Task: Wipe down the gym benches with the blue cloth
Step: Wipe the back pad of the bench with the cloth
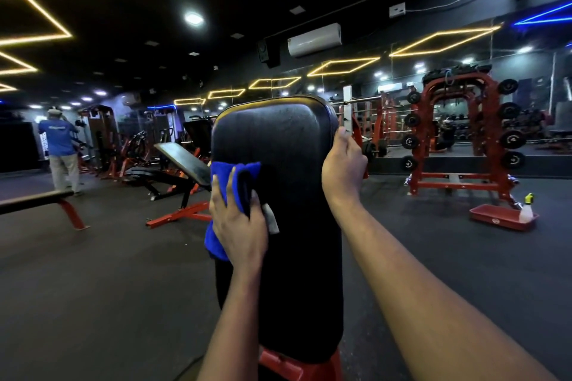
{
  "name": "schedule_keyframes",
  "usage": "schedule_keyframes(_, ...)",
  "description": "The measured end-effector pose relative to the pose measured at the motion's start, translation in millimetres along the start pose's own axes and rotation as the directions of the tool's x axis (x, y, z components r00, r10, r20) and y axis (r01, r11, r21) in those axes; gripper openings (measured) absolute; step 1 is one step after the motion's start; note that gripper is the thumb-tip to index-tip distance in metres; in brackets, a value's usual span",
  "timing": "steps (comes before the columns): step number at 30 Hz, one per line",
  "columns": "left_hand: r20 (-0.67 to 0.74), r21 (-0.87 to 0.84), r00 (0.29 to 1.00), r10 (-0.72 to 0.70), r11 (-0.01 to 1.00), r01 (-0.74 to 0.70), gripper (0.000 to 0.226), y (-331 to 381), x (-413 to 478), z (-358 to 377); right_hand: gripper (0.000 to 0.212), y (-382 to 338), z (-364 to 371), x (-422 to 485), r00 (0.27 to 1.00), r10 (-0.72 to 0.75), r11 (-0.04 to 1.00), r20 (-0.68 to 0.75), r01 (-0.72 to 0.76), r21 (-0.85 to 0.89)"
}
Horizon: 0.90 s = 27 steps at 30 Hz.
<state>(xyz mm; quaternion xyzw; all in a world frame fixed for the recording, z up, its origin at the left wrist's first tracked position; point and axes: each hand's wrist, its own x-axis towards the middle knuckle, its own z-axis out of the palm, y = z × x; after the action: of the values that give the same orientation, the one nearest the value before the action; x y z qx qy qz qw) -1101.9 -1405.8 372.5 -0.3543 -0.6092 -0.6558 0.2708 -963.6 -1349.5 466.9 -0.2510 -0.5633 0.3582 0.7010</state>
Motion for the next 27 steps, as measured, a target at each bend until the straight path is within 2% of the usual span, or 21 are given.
schedule_keyframes(3, -0.002, 0.032, 0.998, -0.066, 0.997, 0.066, 0.057, 8.8, 40.2, 3.8, 0.049, 3.6, 1.8, 1.7, 1.0, -0.015, 1.0, 0.001, 0.015, 0.011)
schedule_keyframes(10, 0.007, -0.054, 0.999, -0.041, 0.998, 0.041, 0.056, 13.7, 94.3, 1.8, 0.05, 9.3, 3.0, 5.0, 1.0, -0.026, 0.999, 0.01, 0.025, 0.046)
schedule_keyframes(14, -0.019, -0.103, 0.999, -0.039, 0.994, 0.037, 0.057, -11.9, 52.6, -3.2, 0.049, 9.2, 3.3, 4.5, 1.0, -0.024, 0.999, -0.001, 0.024, 0.043)
schedule_keyframes(18, -0.032, -0.085, 0.98, -0.196, 0.978, 0.193, 0.065, -41.8, -19.8, -13.6, 0.047, 4.6, 1.2, -0.6, 1.0, -0.002, 0.999, 0.031, 0.001, 0.04)
schedule_keyframes(22, 0.009, -0.048, 0.956, -0.295, 0.954, 0.295, 0.068, -57.8, -87.1, -24.3, 0.057, 6.9, -6.1, -11.6, 0.979, 0.139, 0.989, 0.151, -0.145, 0.033)
schedule_keyframes(25, 0.022, -0.033, 0.931, -0.363, 0.931, 0.364, 0.061, -58.1, -91.3, -27.1, 0.062, 25.3, -15.6, -33.7, 0.968, 0.178, 0.983, 0.178, -0.182, 0.007)
schedule_keyframes(27, 0.016, -0.031, 0.94, -0.342, 0.939, 0.342, 0.059, -50.7, -70.9, -25.5, 0.061, 35.0, -18.8, -45.5, 0.975, 0.168, 0.985, 0.144, -0.172, 0.014)
